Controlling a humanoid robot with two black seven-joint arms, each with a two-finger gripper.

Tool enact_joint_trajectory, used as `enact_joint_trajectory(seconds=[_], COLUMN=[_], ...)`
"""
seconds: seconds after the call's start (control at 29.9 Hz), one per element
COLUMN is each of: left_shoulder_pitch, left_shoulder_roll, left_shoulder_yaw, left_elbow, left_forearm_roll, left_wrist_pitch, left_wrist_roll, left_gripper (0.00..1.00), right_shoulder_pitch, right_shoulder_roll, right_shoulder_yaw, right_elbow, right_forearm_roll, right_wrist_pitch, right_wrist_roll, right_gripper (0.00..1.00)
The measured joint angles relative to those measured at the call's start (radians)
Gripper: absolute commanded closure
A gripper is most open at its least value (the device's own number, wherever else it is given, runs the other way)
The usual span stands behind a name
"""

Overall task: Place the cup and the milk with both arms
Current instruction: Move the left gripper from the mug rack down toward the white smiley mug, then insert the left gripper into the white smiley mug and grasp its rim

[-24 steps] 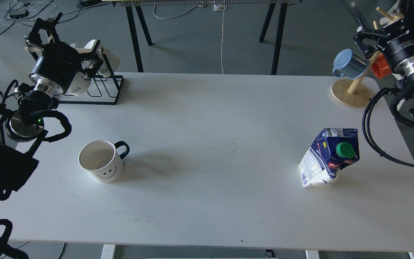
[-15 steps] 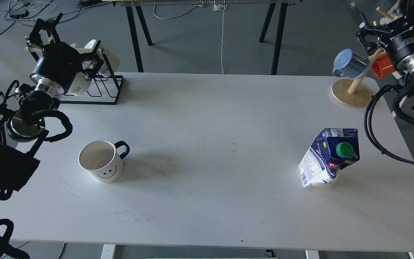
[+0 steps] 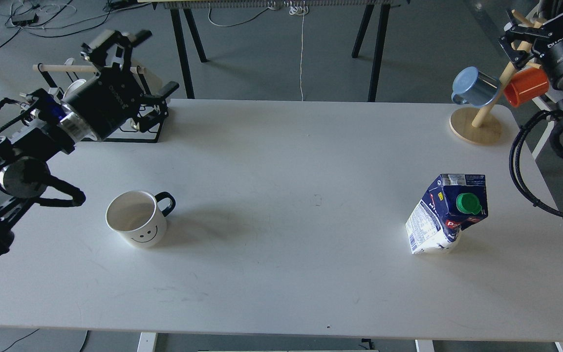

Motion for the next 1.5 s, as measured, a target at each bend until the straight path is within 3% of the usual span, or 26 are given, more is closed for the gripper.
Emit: enact_joint_trajectory(seconds=[0.13, 0.37, 0.5, 0.67, 0.84, 0.9, 1.1, 1.34, 1.5], left_shoulder_pitch=[-0.011, -0.049, -0.048, -0.038, -0.037, -0.033, -0.025, -0.022, -0.02], left_shoulder_roll=[0.021, 0.009, 0.055, 0.183, 0.298, 0.321, 0.372, 0.395, 0.421], left_shoulder_yaw=[-0.002, -0.002, 0.001, 0.024, 0.036, 0.044, 0.109, 0.14, 0.159], left_elbow=[-0.006, -0.012, -0.051, -0.085, -0.165, -0.205, -0.298, -0.294, -0.266], left_forearm_roll=[0.091, 0.101, 0.102, 0.139, 0.417, 0.563, 0.928, 1.276, 1.357], left_wrist_pitch=[0.003, 0.088, 0.089, 0.026, -0.052, -0.055, -0.056, -0.056, -0.056], left_wrist_roll=[0.001, 0.011, 0.009, -0.012, -0.136, -0.155, -0.162, -0.154, -0.149], left_gripper=[0.01, 0.01, 0.01, 0.12, 0.13, 0.25, 0.26, 0.22, 0.19], right_shoulder_pitch=[-0.003, -0.004, -0.004, -0.008, -0.014, -0.014, -0.03, -0.067, -0.07], right_shoulder_roll=[0.0, 0.0, 0.0, 0.012, 0.04, 0.053, 0.059, 0.052, 0.05], right_shoulder_yaw=[0.0, 0.001, 0.002, 0.023, 0.058, 0.061, 0.087, 0.115, 0.133], right_elbow=[0.004, 0.003, 0.0, -0.002, -0.001, -0.001, 0.0, 0.001, 0.003], right_forearm_roll=[0.0, 0.0, 0.0, 0.0, 0.0, 0.0, 0.004, 0.006, 0.006], right_wrist_pitch=[0.0, 0.0, 0.0, 0.0, 0.0, 0.0, 0.0, 0.0, 0.0], right_wrist_roll=[0.0, 0.0, 0.0, 0.002, 0.003, 0.003, 0.002, 0.0, 0.0], right_gripper=[0.01, 0.01, 0.01, 0.01, 0.01, 0.01, 0.01, 0.01, 0.01])
